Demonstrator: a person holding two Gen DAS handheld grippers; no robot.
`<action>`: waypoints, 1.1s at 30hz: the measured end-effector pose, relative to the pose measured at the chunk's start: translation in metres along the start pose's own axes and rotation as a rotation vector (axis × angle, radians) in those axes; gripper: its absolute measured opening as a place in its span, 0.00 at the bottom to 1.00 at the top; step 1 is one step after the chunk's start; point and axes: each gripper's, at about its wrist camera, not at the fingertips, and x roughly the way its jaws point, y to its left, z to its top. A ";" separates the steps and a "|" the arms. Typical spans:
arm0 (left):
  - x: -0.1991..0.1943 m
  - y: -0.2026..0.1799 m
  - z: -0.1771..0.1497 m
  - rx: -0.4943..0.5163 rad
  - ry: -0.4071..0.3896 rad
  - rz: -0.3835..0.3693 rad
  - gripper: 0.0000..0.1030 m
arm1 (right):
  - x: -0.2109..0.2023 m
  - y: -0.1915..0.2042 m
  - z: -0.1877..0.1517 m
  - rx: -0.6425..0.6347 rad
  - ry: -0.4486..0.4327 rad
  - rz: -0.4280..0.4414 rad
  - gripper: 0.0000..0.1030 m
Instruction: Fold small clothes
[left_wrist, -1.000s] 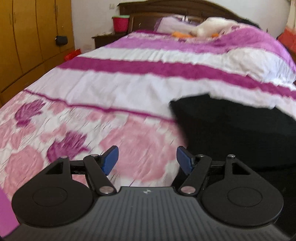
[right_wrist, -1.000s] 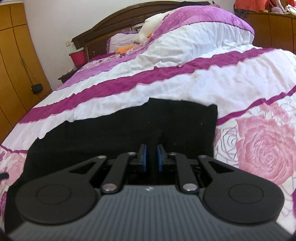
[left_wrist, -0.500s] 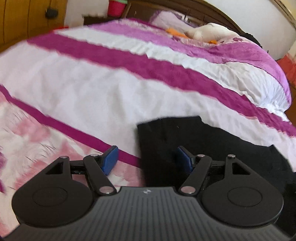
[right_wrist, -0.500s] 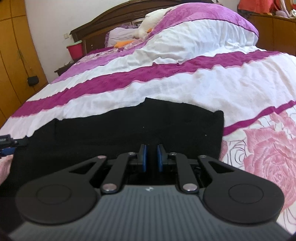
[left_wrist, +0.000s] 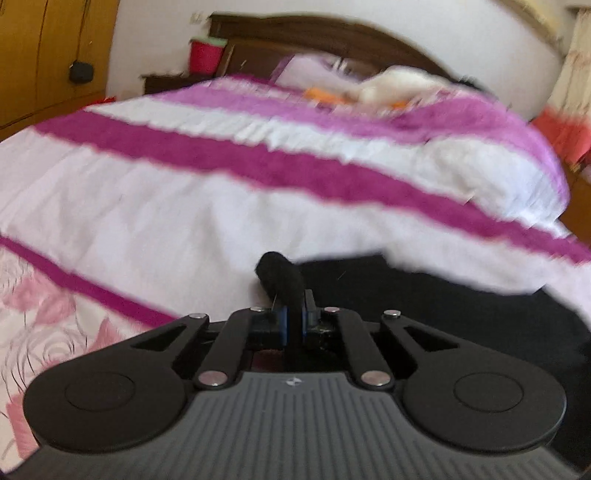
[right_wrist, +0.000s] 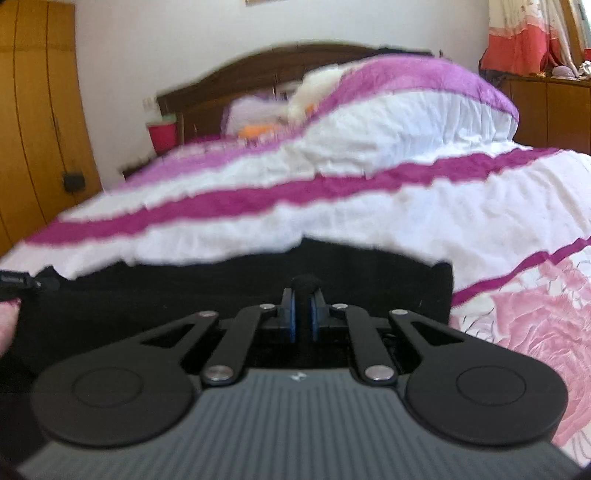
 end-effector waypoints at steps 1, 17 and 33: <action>0.004 0.002 -0.004 -0.004 0.011 0.012 0.09 | 0.007 0.000 -0.003 -0.005 0.035 -0.011 0.11; -0.079 0.003 -0.010 0.138 -0.003 0.036 0.51 | -0.052 -0.025 0.003 0.073 0.036 0.034 0.19; -0.207 0.016 -0.056 0.074 0.077 0.030 0.59 | -0.162 -0.019 -0.024 0.078 0.048 0.103 0.41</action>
